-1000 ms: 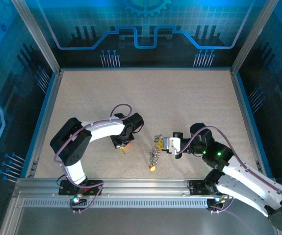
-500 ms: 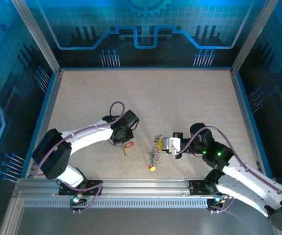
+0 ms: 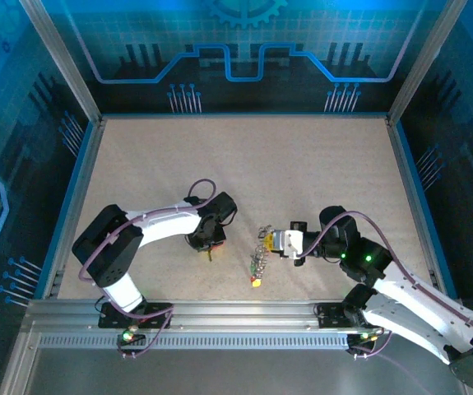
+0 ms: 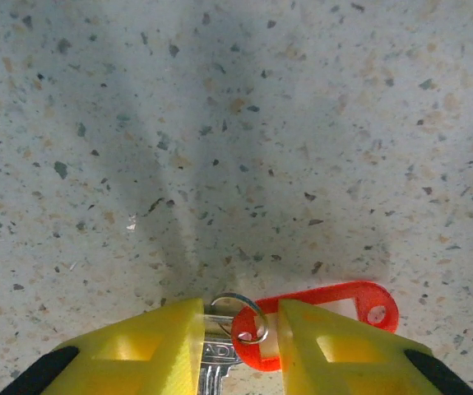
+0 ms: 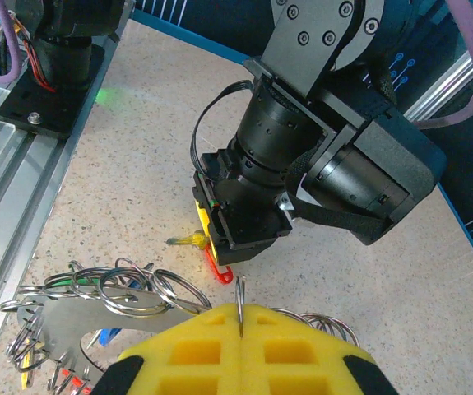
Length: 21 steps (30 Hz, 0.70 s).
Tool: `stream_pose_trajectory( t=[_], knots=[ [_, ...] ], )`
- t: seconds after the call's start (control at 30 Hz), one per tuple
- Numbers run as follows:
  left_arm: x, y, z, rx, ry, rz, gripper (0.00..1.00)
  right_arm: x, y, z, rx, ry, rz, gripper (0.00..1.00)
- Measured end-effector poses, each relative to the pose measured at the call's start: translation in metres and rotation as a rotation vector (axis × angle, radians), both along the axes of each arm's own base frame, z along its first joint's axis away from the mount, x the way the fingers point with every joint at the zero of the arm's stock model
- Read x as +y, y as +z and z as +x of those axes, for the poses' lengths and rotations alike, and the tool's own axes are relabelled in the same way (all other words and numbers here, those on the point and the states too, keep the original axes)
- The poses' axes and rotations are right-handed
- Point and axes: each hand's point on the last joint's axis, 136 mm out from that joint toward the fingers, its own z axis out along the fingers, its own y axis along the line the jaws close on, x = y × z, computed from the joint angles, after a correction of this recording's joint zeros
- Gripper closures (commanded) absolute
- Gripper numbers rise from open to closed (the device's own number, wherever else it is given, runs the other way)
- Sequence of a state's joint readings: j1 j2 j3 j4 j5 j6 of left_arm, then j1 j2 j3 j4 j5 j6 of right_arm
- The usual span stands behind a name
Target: Put the keys on the keyring
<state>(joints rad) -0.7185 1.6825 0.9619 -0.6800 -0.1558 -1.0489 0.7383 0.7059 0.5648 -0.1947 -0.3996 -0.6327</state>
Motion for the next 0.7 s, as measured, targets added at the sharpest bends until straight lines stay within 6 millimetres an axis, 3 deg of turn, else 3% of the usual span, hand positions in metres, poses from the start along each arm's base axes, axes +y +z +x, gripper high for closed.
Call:
stream_pose_trajectory(
  t=[0.7],
  knots=[
    [-0.0015,0.0029,0.0002,0.002,0.062,0.001,0.94,0.0000,0.0000,-0.0001,0.000,0.000,0.000,1.00]
  ],
)
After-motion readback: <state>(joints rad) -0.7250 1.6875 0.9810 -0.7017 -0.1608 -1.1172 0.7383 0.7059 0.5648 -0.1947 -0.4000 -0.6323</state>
